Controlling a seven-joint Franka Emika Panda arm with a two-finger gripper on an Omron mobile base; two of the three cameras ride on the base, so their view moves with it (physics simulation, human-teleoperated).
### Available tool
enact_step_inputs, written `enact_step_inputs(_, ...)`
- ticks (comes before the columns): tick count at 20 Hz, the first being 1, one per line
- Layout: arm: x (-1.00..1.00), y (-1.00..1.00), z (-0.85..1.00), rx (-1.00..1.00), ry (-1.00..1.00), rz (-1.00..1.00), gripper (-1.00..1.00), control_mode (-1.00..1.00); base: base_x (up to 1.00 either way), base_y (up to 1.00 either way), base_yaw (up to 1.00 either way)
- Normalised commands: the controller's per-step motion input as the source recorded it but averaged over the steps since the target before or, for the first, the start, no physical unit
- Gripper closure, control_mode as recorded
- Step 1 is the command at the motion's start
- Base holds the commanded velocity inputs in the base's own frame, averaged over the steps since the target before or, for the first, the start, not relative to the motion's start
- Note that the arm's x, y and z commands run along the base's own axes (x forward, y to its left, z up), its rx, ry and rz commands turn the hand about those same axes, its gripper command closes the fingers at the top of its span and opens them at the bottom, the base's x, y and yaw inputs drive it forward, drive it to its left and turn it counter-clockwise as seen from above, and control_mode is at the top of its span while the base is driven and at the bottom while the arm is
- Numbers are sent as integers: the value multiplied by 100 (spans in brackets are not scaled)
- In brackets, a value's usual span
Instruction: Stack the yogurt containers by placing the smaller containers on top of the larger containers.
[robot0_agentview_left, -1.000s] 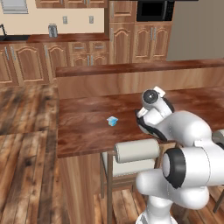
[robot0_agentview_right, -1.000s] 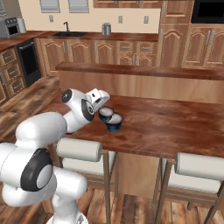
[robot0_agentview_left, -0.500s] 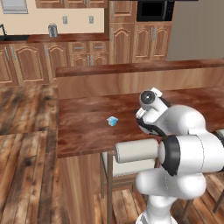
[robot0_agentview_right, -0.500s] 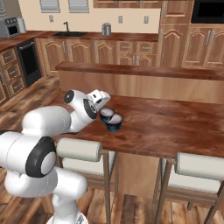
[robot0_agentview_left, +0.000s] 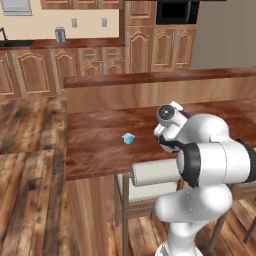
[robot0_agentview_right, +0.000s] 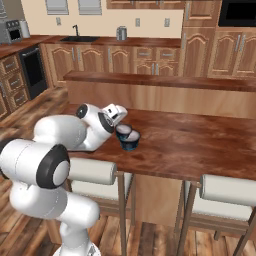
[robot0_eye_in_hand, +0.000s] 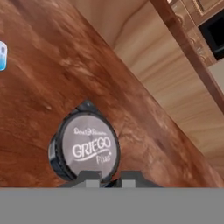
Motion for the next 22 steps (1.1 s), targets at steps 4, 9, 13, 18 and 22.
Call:
enact_step_inputs(4, 19, 0, -16, 0, 0, 0, 100, -100, 0, 0, 0)
enact_step_inputs(9, 17, 0, -16, -1, 0, 0, 100, -100, 0, 0, 0)
enact_step_inputs(13, 19, 0, -15, -1, 0, 0, 100, -100, 0, 0, 0)
enact_step_inputs(18, 22, 0, -13, -1, 0, 0, 100, -100, 0, 0, 0)
enact_step_inputs(22, 23, 0, -9, 0, 0, 0, 100, -100, 0, 0, 0)
